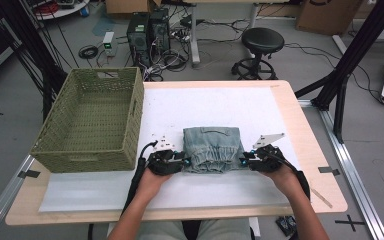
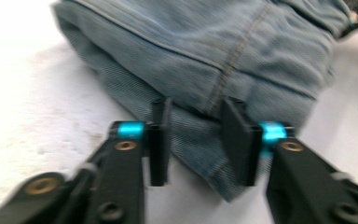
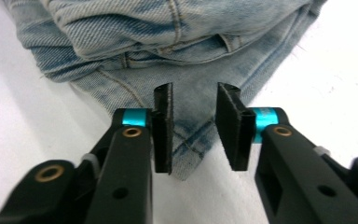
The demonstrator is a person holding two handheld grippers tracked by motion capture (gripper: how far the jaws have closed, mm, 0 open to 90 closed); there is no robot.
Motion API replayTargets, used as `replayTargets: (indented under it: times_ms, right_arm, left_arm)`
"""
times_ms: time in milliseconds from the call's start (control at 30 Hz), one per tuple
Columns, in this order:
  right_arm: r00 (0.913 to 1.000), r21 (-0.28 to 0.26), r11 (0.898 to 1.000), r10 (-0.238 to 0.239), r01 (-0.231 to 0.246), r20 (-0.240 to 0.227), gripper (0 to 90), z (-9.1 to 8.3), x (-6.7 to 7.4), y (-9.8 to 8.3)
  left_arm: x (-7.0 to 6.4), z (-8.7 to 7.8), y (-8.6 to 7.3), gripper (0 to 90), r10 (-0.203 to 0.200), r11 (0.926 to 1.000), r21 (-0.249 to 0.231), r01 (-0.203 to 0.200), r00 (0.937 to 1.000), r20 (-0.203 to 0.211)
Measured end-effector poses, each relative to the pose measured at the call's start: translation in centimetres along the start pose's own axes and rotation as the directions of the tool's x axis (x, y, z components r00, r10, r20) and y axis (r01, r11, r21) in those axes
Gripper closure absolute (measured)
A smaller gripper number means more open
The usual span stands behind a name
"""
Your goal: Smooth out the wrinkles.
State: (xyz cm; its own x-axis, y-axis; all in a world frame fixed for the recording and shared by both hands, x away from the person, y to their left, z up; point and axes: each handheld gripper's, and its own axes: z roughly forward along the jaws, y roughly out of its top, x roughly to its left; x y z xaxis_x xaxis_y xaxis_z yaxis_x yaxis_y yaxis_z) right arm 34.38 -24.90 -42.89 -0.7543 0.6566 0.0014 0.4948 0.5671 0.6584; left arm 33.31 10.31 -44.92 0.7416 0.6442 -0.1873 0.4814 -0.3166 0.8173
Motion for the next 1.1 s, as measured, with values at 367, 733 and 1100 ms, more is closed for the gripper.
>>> replayTargets:
  times_ms: [367, 733, 1100]
  right_arm:
    - [1.0, -0.006, 1.0, 0.002, -0.002, -0.005, 66.1, -0.3, 0.1, 0.0]
    - [0.9993, -0.087, 0.995, 0.037, -0.038, -0.01, 61.4, -1.0, 0.0, 0.3]
    - [0.9984, 0.015, 1.0, -0.025, 0.025, -0.05, 59.4, 0.8, 0.5, 0.1]
  left_arm:
    - [-1.7, 0.1, 0.2, 87.1, 0.096, 0.9883, 0.123, -0.09, 0.9947, -0.038]
    - [-0.3, -1.9, 0.3, 57.4, 0.022, 0.9971, -0.073, -0.024, 0.9991, -0.037]
    - [-1.1, -0.3, 0.4, 58.0, 0.047, 0.9965, -0.07, -0.045, 0.9981, 0.039]
